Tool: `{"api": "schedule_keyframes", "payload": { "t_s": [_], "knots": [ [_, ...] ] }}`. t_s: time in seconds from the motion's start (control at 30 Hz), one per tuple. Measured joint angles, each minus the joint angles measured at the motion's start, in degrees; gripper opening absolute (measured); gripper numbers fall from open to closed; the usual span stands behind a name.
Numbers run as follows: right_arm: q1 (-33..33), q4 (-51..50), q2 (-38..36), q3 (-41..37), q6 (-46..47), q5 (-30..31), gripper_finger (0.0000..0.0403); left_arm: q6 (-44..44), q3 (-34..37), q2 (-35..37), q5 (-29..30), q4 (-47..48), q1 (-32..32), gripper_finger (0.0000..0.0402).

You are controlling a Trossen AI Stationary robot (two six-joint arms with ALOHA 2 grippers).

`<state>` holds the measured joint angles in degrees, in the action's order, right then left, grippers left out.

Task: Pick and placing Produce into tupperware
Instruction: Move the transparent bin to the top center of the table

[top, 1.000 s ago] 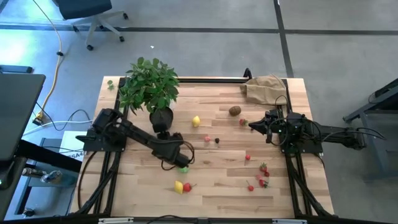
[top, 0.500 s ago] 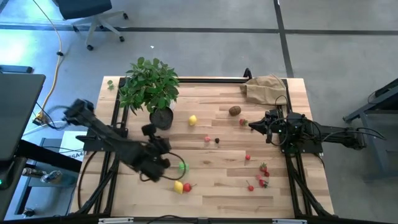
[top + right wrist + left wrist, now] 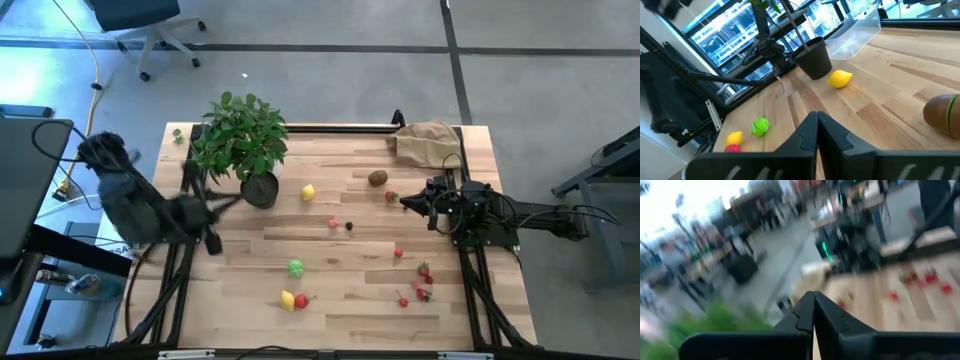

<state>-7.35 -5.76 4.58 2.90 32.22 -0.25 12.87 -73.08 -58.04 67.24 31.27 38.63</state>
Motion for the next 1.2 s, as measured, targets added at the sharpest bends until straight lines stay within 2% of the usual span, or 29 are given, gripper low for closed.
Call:
{"api": "schedule_keyframes", "payload": {
  "t_s": [0.1,0.2,0.4,0.5,0.77,0.87,0.93,1.03,1.2],
  "knots": [
    [-0.01,0.0,0.0,0.0,0.29,0.0,0.0,19.39,-0.04,3.87,0.06,-13.88,0.0,0.0001],
    [-0.01,0.0,0.0,0.0,0.82,0.01,0.0,34.32,-0.04,7.45,0.2,-25.19,0.0,0.0001],
    [0.0,0.0,0.0,0.0,0.95,0.01,0.0,53.15,-0.04,14.69,7.52,-40.05,-1.28,0.0001],
    [-0.02,0.0,0.0,0.0,1.08,0.01,0.0,58.79,-0.09,17.81,7.14,-44.19,-4.97,0.0001],
    [0.0,0.0,0.02,0.0,3.86,0.0,0.0,68.32,-0.09,20.48,-2.79,-48.88,-14.47,0.0001],
    [0.0,0.0,0.02,0.0,5.22,0.07,0.0,68.91,-0.09,20.43,-5.1,-46.62,-15.83,0.0001],
    [0.0,0.0,0.02,0.0,6.52,0.17,0.0,66.33,-0.11,20.54,-7.88,-41.71,-15.69,0.0001],
    [-0.01,0.0,0.02,0.0,7.92,0.19,0.0,59.7,-0.07,20.37,-16.07,-31.91,-15.76,0.0001],
    [0.0,0.0,0.02,0.0,8.07,0.17,0.0,50.23,-1.84,20.54,-36.24,-20.43,-15.76,0.0001]
  ]
}}
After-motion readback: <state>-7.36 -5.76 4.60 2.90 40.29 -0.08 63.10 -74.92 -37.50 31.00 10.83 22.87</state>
